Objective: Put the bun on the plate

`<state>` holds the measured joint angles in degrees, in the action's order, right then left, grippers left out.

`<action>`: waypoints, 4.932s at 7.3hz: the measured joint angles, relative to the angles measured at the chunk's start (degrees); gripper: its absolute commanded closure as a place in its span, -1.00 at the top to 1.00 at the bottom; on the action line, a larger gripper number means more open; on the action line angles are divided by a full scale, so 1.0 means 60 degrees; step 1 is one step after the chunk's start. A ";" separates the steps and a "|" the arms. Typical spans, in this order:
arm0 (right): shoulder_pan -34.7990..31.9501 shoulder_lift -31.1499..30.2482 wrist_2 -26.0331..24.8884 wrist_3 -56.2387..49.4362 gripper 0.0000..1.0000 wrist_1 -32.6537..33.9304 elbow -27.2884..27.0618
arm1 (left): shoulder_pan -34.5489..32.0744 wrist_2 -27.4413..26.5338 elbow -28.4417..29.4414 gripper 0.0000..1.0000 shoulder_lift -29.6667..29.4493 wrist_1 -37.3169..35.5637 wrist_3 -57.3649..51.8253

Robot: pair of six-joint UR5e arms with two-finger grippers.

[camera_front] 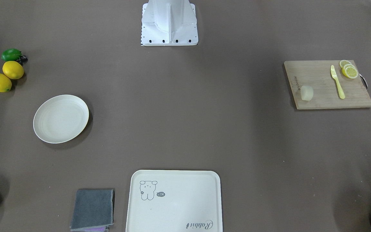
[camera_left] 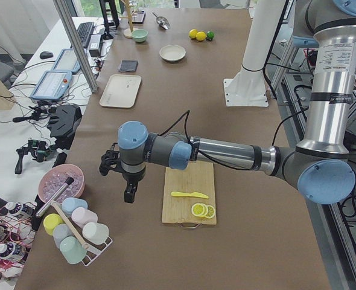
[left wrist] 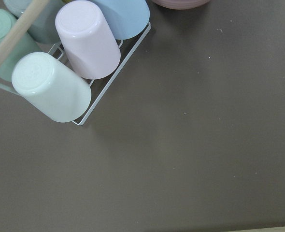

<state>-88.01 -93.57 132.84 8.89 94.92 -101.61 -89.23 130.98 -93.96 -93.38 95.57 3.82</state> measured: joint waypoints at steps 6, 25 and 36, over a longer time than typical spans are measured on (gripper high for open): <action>0.0006 0.0000 0.0021 0.0032 1.00 -0.0011 -0.0090 | 0.0010 0.0003 -0.0029 0.95 -0.0006 -0.0021 0.0090; 0.0006 -0.0027 0.0013 0.0014 1.00 -0.0014 -0.0100 | 0.0077 -0.0049 0.0068 0.95 -0.0004 0.0008 0.0079; 0.1263 0.1388 0.0894 0.0463 1.00 -0.0625 -0.0428 | 0.0560 -0.0019 0.1144 0.95 -0.0059 0.3646 0.1403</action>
<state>-80.43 -85.24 138.21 11.67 91.17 -104.17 -85.87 130.86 -87.10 -93.73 117.45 12.24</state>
